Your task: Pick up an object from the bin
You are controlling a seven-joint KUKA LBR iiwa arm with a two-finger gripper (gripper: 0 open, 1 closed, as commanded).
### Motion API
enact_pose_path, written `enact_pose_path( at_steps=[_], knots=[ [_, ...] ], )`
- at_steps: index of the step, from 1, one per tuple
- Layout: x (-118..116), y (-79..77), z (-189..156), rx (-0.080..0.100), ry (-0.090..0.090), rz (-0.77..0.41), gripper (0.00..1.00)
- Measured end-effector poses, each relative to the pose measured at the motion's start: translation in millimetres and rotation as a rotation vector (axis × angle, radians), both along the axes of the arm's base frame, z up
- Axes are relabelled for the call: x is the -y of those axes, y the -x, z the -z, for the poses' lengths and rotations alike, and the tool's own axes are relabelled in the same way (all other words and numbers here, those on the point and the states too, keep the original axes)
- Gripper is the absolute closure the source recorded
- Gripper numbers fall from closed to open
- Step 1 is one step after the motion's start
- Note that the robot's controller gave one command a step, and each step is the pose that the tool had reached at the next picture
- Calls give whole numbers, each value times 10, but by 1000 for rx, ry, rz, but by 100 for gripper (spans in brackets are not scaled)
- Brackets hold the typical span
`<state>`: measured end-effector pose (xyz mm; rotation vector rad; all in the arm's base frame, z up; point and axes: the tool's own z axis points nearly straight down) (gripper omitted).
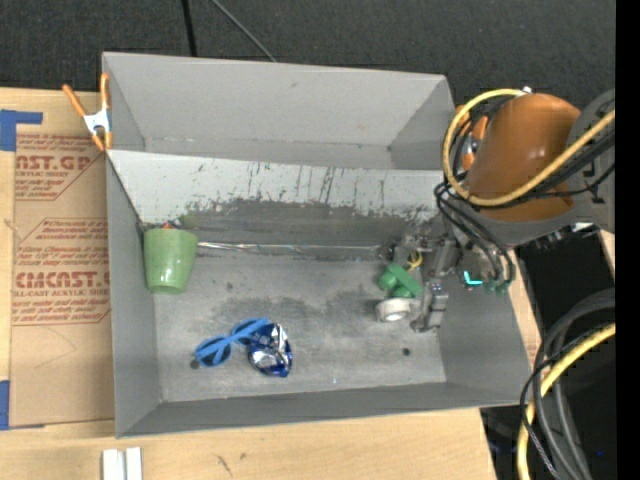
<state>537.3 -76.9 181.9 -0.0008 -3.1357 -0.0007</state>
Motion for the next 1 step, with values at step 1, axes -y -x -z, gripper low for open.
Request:
enact_pose_path(
  at_steps=[1],
  knots=[
    [148, -239, 1101, 19, 0, 358, 0]
  ],
)
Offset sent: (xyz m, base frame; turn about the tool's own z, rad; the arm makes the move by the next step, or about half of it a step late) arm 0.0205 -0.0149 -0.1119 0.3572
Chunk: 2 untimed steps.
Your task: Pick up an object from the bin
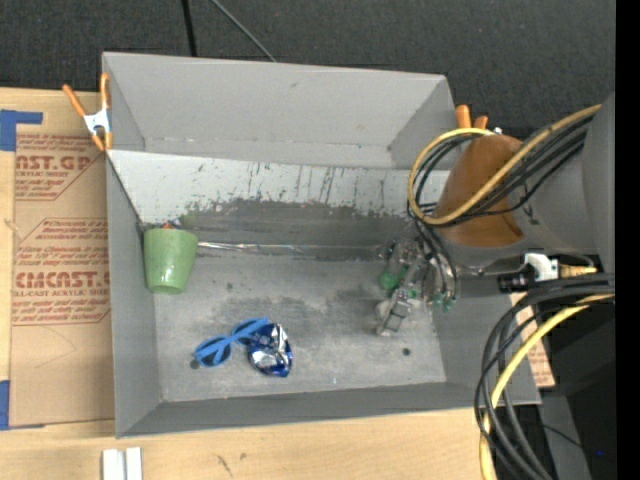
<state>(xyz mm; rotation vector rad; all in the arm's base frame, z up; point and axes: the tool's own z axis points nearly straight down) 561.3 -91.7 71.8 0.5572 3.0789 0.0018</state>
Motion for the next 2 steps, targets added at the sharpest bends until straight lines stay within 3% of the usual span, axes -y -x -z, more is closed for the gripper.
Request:
enact_pose_path(
  at_steps=[1, 2],
  knots=[
    [267, 57, 1, -6, -2, 42, 0],
    [261, 51, -11, -6, -1, 40, 100]
  ],
)
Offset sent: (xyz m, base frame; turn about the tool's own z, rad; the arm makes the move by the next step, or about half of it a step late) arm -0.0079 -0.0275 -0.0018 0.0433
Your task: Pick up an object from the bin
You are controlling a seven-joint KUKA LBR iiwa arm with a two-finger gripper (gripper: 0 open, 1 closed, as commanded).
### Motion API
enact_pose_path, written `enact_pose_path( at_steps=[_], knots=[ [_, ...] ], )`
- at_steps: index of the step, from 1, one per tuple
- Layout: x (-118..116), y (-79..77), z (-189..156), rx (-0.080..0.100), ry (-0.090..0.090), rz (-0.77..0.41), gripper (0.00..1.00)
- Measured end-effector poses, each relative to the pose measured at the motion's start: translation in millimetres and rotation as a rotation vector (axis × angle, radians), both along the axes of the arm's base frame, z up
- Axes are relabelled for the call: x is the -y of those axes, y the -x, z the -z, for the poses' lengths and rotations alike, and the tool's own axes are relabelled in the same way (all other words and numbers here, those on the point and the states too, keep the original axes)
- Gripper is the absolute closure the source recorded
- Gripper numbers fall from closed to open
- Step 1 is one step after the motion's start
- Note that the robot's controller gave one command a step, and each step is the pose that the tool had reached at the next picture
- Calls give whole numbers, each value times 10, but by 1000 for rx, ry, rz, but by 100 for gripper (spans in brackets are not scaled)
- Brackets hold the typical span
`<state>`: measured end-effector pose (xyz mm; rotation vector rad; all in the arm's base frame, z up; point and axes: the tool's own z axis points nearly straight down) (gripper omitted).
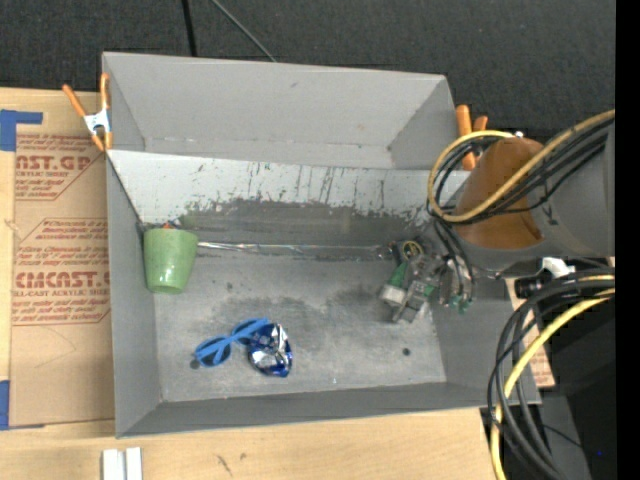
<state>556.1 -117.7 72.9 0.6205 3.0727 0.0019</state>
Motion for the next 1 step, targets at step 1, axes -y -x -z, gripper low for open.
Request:
enact_pose_path(
  at_steps=[1],
  knots=[
    [-203, 429, -1560, 1, 0, 9, 100]
  ],
)
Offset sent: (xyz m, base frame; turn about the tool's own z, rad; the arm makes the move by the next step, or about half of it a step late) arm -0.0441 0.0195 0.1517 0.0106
